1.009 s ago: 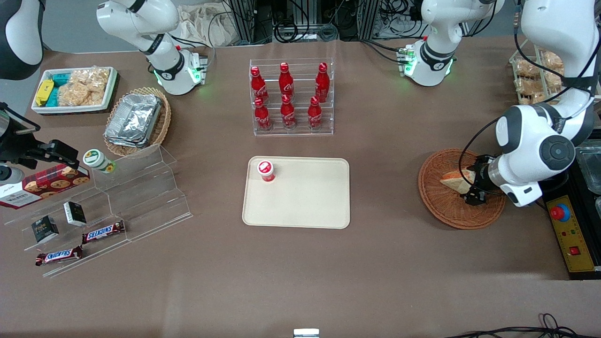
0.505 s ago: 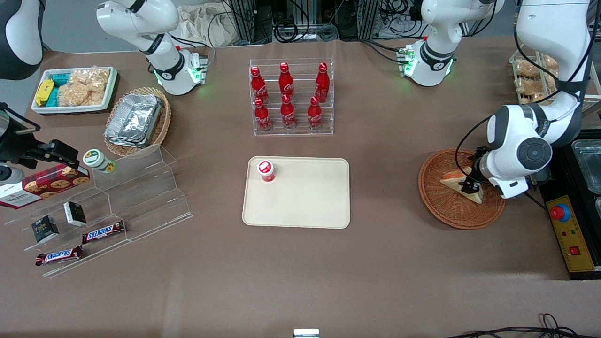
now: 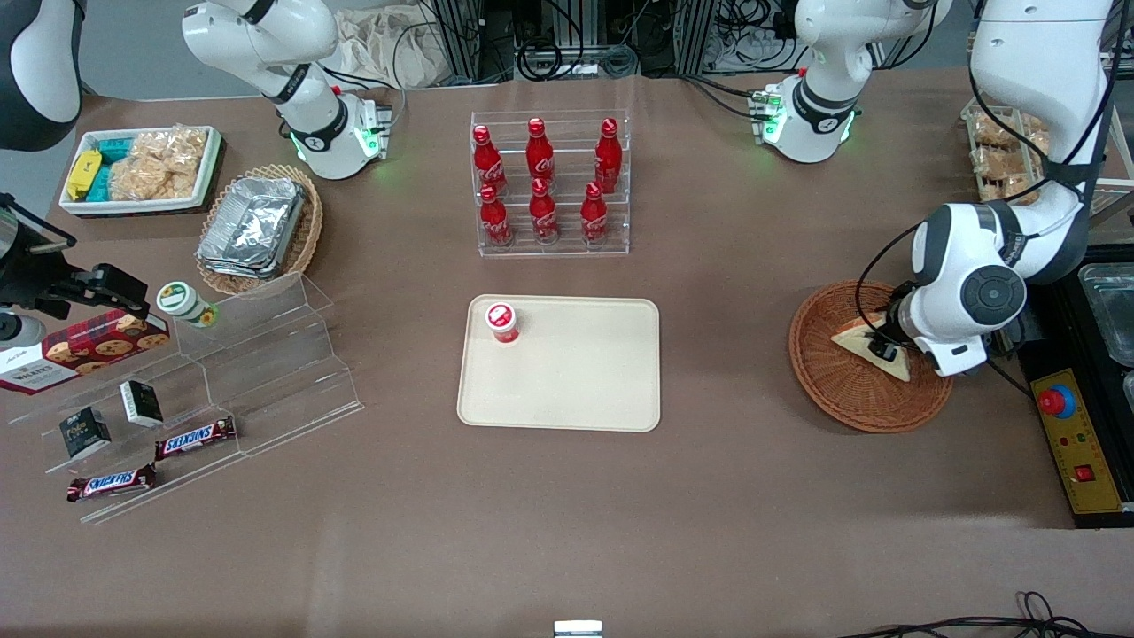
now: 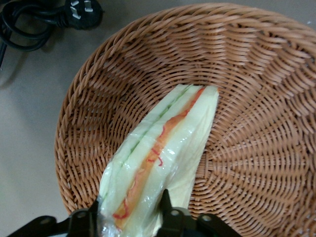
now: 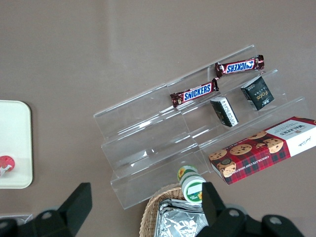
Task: Place sandwich from basket to tray
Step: 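Close the left gripper on the sandwich's wrapped corner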
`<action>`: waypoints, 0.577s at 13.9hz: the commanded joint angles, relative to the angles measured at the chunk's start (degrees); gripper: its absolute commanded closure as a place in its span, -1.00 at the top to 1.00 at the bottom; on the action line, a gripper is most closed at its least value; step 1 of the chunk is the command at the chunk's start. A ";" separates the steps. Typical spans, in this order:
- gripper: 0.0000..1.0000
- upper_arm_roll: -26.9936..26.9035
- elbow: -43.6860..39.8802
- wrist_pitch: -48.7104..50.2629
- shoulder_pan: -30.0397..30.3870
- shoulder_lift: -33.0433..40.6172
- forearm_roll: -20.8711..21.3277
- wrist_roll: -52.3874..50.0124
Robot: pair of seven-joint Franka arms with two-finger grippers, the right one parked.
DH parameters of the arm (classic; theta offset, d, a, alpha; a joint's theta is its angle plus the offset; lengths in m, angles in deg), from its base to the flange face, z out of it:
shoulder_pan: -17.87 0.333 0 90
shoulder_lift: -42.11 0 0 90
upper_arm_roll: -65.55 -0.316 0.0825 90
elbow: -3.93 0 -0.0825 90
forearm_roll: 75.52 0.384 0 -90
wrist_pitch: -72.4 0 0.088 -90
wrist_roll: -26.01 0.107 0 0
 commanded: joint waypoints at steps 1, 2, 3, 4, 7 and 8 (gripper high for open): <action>-1.00 0.56 -1.96 0.05 0.05 -0.60 1.29 -0.50; -1.00 0.56 -3.28 0.40 -0.21 -0.60 1.03 1.15; -1.00 0.64 -4.94 2.32 -0.30 -0.52 0.77 2.56; -1.00 0.82 -7.31 4.86 -0.39 -0.43 0.33 4.06; -1.00 2.49 -17.05 13.90 -0.57 -0.52 -5.18 10.11; -1.00 2.58 -21.01 18.63 -0.74 -0.95 -6.95 12.31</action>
